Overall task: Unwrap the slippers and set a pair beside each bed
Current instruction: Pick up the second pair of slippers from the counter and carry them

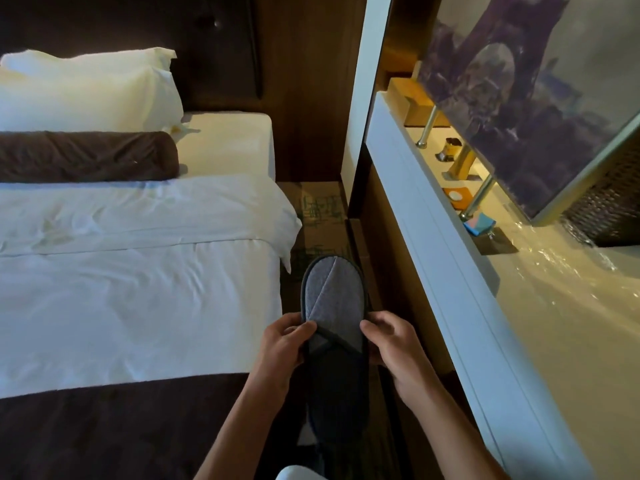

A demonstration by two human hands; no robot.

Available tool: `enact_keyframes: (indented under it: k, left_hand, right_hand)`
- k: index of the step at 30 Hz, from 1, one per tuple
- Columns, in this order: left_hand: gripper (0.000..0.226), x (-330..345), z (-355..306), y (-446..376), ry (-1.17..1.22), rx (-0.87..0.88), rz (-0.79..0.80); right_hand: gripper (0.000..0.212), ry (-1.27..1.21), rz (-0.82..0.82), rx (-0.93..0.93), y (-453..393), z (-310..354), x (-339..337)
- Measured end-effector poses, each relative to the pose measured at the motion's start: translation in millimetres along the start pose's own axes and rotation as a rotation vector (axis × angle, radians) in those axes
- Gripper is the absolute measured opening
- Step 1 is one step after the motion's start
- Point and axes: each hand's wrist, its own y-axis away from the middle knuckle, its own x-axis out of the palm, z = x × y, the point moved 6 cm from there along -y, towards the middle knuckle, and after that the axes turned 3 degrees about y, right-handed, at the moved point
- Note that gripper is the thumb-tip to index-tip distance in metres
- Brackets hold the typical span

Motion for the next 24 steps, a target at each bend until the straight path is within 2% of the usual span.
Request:
enact_keyframes:
  k: [7, 11, 13, 17, 24]
  left_hand:
    - [0.012, 24, -51, -90, -0.008, 0.017, -0.014]
    - [0.011, 48, -79, -150, -0.007, 0.016, -0.02]
    - [0.008, 62, -91, -184, -0.002, 0.015, -0.031]
    - [0.007, 85, -112, -256, 0.014, 0.006, -0.068]
    - [0.011, 116, -150, -363, 0.046, -0.025, -0.168]
  right_hand:
    - [0.028, -0.014, 0.007, -0.004, -87, 60, -4]
    - [0.018, -0.026, 0.037, -0.015, -149, 89, -11]
    - [0.02, -0.022, 0.053, -0.017, -187, 103, -17]
    - [0.027, -0.028, 0.064, -0.016, -268, 129, -27]
    - [0.02, 0.021, 0.147, -0.017, -389, 185, -37]
